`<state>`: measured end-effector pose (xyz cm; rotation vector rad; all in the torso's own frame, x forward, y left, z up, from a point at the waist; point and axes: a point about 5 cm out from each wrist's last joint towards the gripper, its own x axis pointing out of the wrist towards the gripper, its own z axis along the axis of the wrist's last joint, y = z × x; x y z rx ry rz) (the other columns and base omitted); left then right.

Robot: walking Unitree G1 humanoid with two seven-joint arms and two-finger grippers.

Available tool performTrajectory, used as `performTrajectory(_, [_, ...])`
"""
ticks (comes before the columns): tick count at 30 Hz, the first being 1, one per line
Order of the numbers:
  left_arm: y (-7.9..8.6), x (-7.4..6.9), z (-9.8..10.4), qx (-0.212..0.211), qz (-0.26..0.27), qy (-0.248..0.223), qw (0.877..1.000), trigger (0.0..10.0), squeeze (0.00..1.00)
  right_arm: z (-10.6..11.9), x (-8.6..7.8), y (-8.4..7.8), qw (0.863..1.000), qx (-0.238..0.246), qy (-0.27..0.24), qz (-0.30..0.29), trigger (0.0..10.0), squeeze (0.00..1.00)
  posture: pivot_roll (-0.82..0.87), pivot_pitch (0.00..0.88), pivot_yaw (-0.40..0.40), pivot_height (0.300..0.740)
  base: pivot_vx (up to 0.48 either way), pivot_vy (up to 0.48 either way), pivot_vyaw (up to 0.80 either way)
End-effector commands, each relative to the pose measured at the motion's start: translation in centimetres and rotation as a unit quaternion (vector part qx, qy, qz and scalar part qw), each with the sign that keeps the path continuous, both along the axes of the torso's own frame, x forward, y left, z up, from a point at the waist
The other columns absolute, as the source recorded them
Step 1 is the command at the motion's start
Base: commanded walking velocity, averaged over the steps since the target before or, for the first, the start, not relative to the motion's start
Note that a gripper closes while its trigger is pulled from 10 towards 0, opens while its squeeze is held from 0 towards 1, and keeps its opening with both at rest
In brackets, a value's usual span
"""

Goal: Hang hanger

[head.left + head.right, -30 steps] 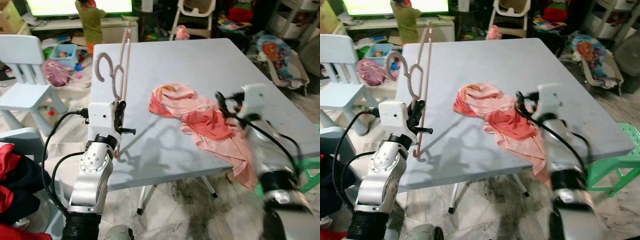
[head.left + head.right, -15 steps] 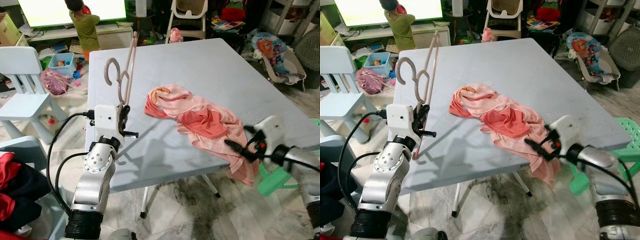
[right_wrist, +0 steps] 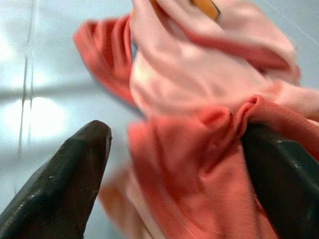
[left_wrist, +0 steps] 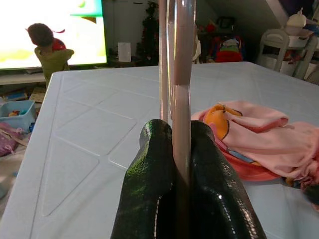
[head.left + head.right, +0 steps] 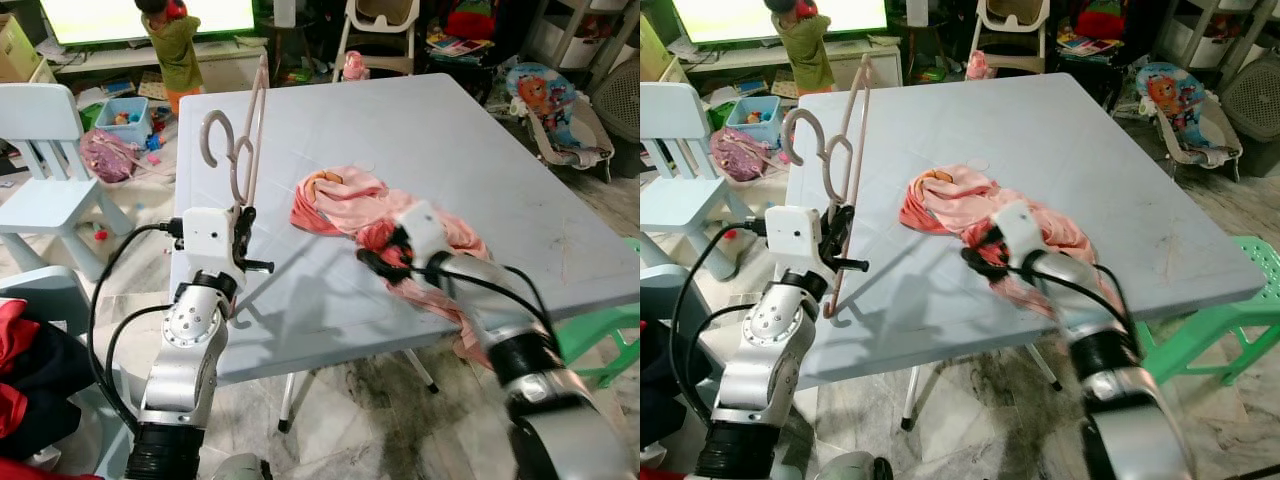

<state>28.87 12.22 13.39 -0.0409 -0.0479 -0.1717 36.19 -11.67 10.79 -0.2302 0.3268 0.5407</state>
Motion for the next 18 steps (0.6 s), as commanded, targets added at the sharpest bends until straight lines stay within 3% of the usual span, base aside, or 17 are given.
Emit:
performTrajectory(1, [-0.1, -0.4, -2.5, 0.004, 0.002, 0.062, 0.998, 10.0, 0.00, 0.6, 0.9, 0.1, 0.999, 0.015, -0.004, -0.039, 10.0, 1.00, 0.05, 0.000, -0.044, 0.740, 0.000, 0.000, 0.00])
performTrajectory(5, [0.0, -0.4, -2.4, 0.004, 0.005, 0.060, 0.998, 10.0, 0.00, 1.4, 1.7, 1.0, 0.994, 0.075, 0.008, -0.076, 10.0, 1.00, 0.06, 0.002, -0.046, 0.740, 0.000, 0.000, 0.00])
performTrajectory(11, [0.3, -0.5, -2.5, 0.005, 0.012, 0.062, 0.998, 10.0, 0.00, 2.7, 2.3, -0.1, 0.993, 0.072, -0.038, -0.087, 10.0, 1.00, 0.06, 0.000, -0.052, 0.740, 0.000, 0.000, 0.00])
performTrajectory(13, [0.3, -0.5, -2.5, 0.004, 0.012, 0.062, 0.998, 10.0, 0.00, 3.0, 2.4, -1.4, 0.996, 0.019, -0.055, -0.067, 10.0, 1.00, 0.06, 0.000, -0.052, 0.740, 0.000, 0.000, 0.00])
performTrajectory(14, [0.2, -0.5, -2.5, 0.003, 0.011, 0.062, 0.998, 10.0, 0.00, 3.1, 2.5, -1.7, 0.996, -0.002, -0.060, -0.059, 10.0, 0.73, 0.06, 0.000, -0.052, 0.740, 0.000, 0.000, 0.00])
performTrajectory(15, [0.1, -0.5, -2.5, 0.003, 0.010, 0.063, 0.998, 10.0, 0.00, 3.3, 2.5, -2.2, 0.997, -0.013, -0.062, -0.053, 10.0, 0.11, 0.05, 0.000, -0.048, 0.740, 0.000, 0.000, 0.00])
performTrajectory(16, [0.0, -0.5, -2.5, 0.002, 0.006, 0.064, 0.998, 10.0, 0.00, 3.8, 2.6, -3.2, 0.997, -0.029, -0.066, -0.039, 10.0, 0.00, 0.05, 0.000, -0.048, 0.740, 0.000, 0.000, 0.00])
performTrajectory(18, [-0.1, -0.5, -2.6, 0.001, 0.003, 0.066, 0.998, 10.0, 0.00, 4.3, 2.6, -4.2, 0.996, -0.046, -0.068, -0.030, 10.0, 0.00, 0.05, 0.000, -0.048, 0.740, 0.000, 0.000, 0.00])
